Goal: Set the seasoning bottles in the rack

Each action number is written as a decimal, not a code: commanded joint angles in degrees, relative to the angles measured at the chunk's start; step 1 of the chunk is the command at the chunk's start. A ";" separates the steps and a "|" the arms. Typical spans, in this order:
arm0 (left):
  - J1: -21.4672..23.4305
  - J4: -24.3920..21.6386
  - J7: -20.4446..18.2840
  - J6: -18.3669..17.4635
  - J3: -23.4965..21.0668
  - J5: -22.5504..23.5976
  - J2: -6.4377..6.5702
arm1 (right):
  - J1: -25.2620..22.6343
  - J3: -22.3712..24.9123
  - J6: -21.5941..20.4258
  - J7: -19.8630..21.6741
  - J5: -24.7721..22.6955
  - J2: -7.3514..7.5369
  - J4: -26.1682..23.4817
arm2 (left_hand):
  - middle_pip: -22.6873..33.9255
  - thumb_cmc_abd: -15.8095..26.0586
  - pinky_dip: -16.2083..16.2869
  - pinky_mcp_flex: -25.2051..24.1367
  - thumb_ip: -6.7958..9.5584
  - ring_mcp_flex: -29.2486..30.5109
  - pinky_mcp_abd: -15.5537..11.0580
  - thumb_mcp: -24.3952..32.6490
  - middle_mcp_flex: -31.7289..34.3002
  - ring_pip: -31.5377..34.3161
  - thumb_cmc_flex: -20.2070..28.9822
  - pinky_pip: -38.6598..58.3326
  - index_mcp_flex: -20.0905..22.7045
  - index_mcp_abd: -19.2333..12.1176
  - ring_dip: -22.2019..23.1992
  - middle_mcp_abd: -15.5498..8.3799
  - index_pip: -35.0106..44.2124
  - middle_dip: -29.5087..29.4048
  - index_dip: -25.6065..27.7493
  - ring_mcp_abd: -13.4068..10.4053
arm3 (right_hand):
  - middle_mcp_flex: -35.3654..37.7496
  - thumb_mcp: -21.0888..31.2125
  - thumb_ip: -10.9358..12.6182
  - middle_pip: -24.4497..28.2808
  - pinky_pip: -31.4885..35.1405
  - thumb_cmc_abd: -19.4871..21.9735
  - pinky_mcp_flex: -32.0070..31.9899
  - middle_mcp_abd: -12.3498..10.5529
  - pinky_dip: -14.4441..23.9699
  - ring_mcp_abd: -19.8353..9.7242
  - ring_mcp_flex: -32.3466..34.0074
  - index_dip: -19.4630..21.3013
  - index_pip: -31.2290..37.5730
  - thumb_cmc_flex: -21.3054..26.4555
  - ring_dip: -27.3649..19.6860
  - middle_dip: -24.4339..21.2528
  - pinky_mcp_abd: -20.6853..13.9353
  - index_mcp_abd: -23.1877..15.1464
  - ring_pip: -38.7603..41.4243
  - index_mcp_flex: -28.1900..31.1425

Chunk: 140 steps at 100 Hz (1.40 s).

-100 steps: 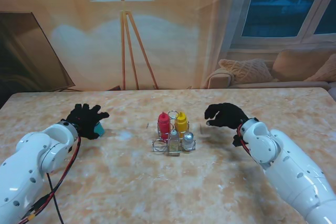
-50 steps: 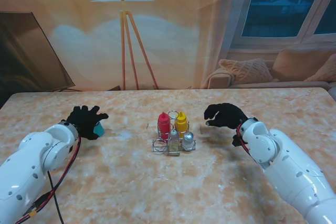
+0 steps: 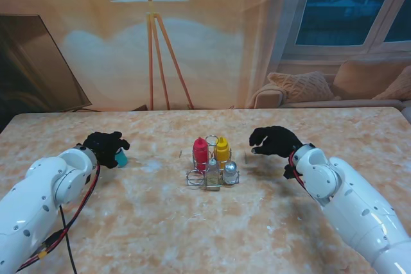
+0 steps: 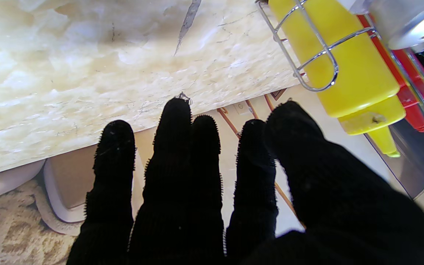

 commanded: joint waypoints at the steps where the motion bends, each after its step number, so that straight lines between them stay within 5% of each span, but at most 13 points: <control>1: -0.22 0.09 -1.32 0.28 -0.01 -0.43 0.00 | -0.35 -0.16 0.19 0.84 -0.02 -0.42 -0.07 | 2.32 -2.08 0.80 2.62 -0.42 3.38 -3.06 2.52 1.92 2.56 2.44 1.83 2.34 0.16 2.84 -0.52 2.55 1.27 1.09 -1.22 | 0.57 0.19 -0.62 0.67 0.91 -0.25 -0.48 -0.58 0.65 -0.41 0.36 -0.39 0.67 -0.17 1.79 1.52 0.25 -1.08 0.84 0.31; 28: -0.85 1.02 -0.28 2.17 0.93 -2.08 -0.29 | -0.36 -0.15 0.16 0.84 -0.06 -0.41 -0.05 | 12.38 -1.39 0.49 13.19 -0.28 15.38 -11.22 2.85 12.78 9.83 8.52 8.36 10.51 2.76 11.01 -2.77 13.74 6.08 4.78 -8.73 | 0.57 0.13 -0.60 0.67 0.93 -0.15 -0.44 -0.62 0.65 -0.37 0.35 -0.38 0.67 -0.11 1.78 1.51 0.23 -1.10 0.85 0.32; 33: -1.06 1.30 -0.12 2.52 1.25 -2.53 -0.35 | -0.37 -0.13 0.17 0.83 -0.09 -0.41 -0.05 | 14.14 -2.36 0.83 14.81 -3.61 17.15 -12.02 0.67 14.92 10.36 11.21 9.62 11.24 2.16 12.03 -3.04 16.72 7.08 6.31 -8.84 | 0.55 0.13 -0.59 0.67 0.95 -0.19 -0.39 -0.64 0.65 -0.47 0.39 -0.39 0.65 -0.09 1.79 1.51 0.25 -1.13 0.86 0.29; 36: -1.20 1.40 -0.30 2.73 1.43 -2.78 -0.36 | -0.38 -0.12 0.19 0.83 -0.09 -0.41 -0.06 | 14.72 -2.79 0.71 15.42 -4.54 18.73 -12.24 -0.22 15.75 9.10 12.62 9.72 11.58 1.86 16.55 -3.21 18.15 7.43 6.29 -9.92 | 0.61 0.15 -0.59 0.69 0.93 -0.21 -0.43 -0.66 0.64 -0.49 0.37 -0.38 0.67 -0.07 1.78 1.51 0.21 -1.12 0.85 0.33; 50: -1.76 2.27 0.18 3.64 2.31 -2.93 -0.41 | -0.40 -0.09 0.23 0.84 -0.04 -0.41 -0.08 | 17.98 -3.62 0.69 18.54 -5.37 23.15 -13.32 -5.31 19.95 6.48 19.24 10.58 13.12 0.12 19.90 -3.55 26.51 8.98 5.23 -10.00 | 0.60 0.14 -0.57 0.71 0.95 -0.12 -0.31 -0.62 0.61 -0.34 0.44 -0.37 0.69 -0.01 1.80 1.52 0.20 -1.16 0.91 0.33; 62: -1.86 2.73 1.75 3.81 2.55 -3.34 -0.55 | -0.38 -0.09 0.23 0.83 -0.03 -0.42 -0.05 | 15.41 -2.61 -1.32 20.86 -4.33 26.77 -13.86 -8.72 26.20 6.10 23.40 12.68 14.68 -1.74 20.09 -4.11 34.97 18.07 2.13 -10.68 | 0.59 0.11 -0.58 0.72 0.85 -0.16 -0.54 -0.59 0.56 -0.38 0.42 -0.37 0.72 -0.03 1.80 1.52 0.11 -1.09 0.91 0.40; 99: 0.04 -0.60 1.36 0.71 0.46 -3.99 -0.67 | -0.48 0.04 0.15 0.79 -0.13 -0.39 -0.10 | 11.32 -3.17 -4.00 21.48 -4.17 28.26 -13.96 -7.07 32.13 6.67 22.87 13.52 16.00 -2.10 19.95 -4.82 39.28 22.58 0.36 -10.98 | 0.66 0.07 -0.56 0.76 0.88 -0.07 -0.41 -0.49 0.53 -0.31 0.50 -0.41 0.72 -0.04 1.80 1.52 0.08 -0.93 0.95 0.50; 140: 3.08 -9.65 -2.63 -7.92 -2.07 -9.98 -0.93 | -0.43 0.04 -0.03 0.72 -0.15 -0.39 0.01 | 10.34 -3.15 -3.32 21.81 -4.14 28.63 -13.82 -6.62 33.31 7.13 22.49 13.84 16.21 -2.08 19.94 -4.80 39.54 23.82 0.57 -11.44 | 0.64 0.08 -0.56 0.75 0.83 -0.11 -0.33 -0.59 0.42 -0.41 0.55 -0.42 0.73 0.04 1.77 1.50 0.08 -0.69 0.92 0.54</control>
